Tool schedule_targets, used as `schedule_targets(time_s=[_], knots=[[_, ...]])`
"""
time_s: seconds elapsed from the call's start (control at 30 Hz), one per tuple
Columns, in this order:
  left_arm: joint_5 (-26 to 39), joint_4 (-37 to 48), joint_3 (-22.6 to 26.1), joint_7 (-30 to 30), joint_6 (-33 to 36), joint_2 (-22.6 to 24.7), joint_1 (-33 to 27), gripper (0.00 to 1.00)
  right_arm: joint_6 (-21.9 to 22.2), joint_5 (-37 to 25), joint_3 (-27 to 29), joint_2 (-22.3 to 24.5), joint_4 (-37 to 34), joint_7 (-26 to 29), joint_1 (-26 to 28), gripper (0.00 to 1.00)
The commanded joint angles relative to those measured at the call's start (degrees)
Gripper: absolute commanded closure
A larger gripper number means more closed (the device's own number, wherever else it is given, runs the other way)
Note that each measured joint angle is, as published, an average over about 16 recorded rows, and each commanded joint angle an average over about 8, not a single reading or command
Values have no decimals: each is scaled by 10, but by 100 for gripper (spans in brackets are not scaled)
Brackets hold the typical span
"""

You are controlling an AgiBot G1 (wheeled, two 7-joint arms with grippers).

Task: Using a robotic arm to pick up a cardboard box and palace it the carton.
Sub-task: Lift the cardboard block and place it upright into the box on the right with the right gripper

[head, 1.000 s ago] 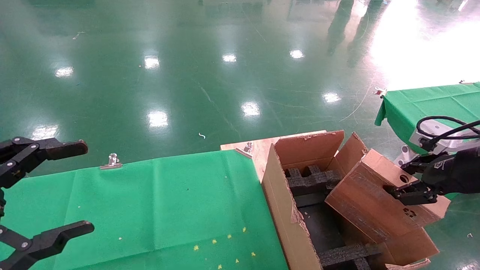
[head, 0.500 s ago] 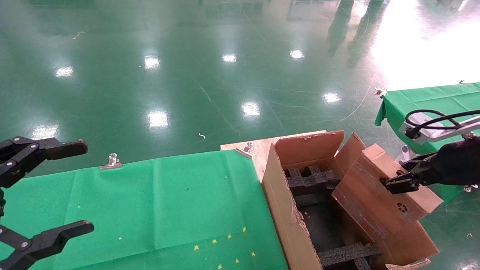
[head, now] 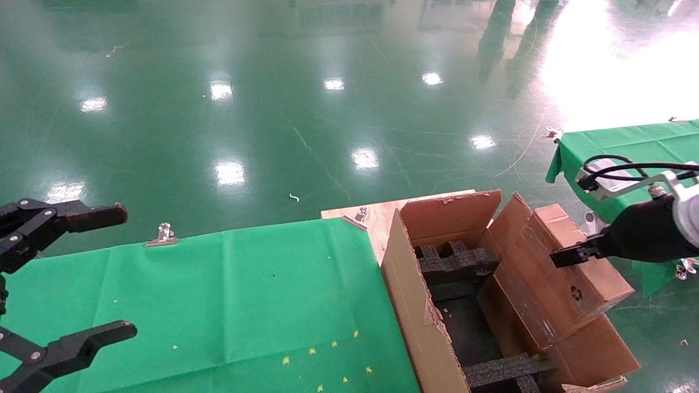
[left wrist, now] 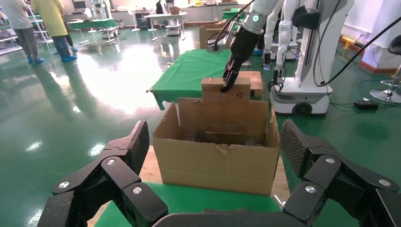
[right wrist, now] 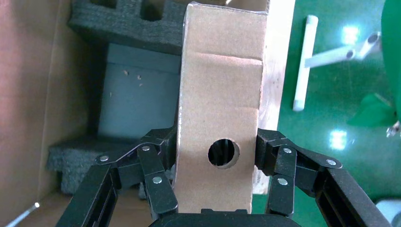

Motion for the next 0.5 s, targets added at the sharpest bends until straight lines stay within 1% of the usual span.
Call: schedule_targets(time_s=[0.03,0.17,0.27,0.5], knots=[[0,0,0,0,0,0,0,0,5,-8,-3,-9,0,31,-6,100],[0,0,0,0,0,0,0,0,9,-25,-10,-22,1,82,-16,100],[0,0,0,0,0,0,0,0,15,-36,-14,-27,1,109,-24,100],[0,0,0,0,0,0,0,0,37,-53,-23,-29,1,143,-45,100]])
